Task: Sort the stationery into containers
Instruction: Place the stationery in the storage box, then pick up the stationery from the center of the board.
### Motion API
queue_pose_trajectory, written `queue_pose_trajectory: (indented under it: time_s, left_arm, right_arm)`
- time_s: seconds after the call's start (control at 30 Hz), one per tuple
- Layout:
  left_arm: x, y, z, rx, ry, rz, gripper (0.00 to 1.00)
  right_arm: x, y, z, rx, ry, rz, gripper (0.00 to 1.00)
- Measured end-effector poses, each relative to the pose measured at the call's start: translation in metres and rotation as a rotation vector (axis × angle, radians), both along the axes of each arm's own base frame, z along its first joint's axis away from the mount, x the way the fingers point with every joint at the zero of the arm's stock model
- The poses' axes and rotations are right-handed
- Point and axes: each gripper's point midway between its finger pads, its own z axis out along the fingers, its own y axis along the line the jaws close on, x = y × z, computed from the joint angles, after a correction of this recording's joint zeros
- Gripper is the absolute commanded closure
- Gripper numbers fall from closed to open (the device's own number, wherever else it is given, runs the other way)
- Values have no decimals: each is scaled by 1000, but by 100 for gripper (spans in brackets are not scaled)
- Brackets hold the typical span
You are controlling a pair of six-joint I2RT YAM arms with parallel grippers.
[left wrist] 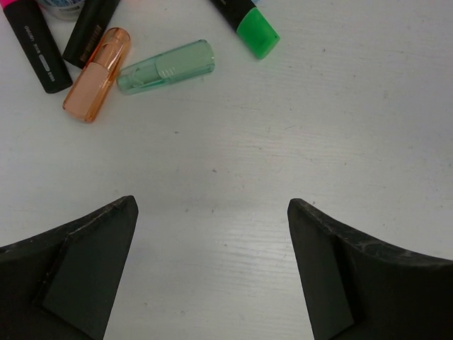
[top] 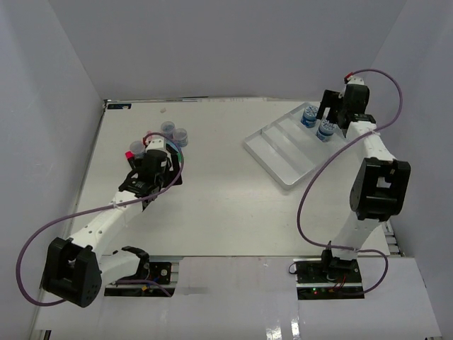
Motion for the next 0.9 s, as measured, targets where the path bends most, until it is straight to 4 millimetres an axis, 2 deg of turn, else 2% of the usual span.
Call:
queue_pose_trajectory:
  time_s: [0.07,0.13,0.2,0.27,0.37,0.47,0.6,0.73,0.8,0.9]
  left_arm:
    - [5,-3,-1,-10,23,4,2]
    - [12,-7,1,-24,32,9,2]
    - [20,-9,7,-37,31,18,2]
    - [34,-10,14,-50,22,36,2]
    - [59,-7,23,-64,20,76,2]
    - [88,9,29,-82,11,151,2]
    - [121,52,27,-87,14,285,2]
    - [142,97,8,-71,50,404,2]
    - [148,111,-3,-55,74,438,2]
    - [159,118,-20,-30,110,453,2]
  right_arm:
    - [-14,17,37,8,-70,49,7]
    - [-31,44,67,16,-141,126,7]
    - [-49,78,86,25,-189,219,7]
    - [-70,120,93,45,-216,330,7]
    - [-101,164,79,81,-201,459,7]
    - [-134,185,54,113,-152,526,8]
    - [-167,201,41,133,-131,587,7]
    - [-191,209,41,155,-154,639,8]
    - [-199,208,39,163,-157,649,8]
    - [-209,207,33,174,-154,658,8]
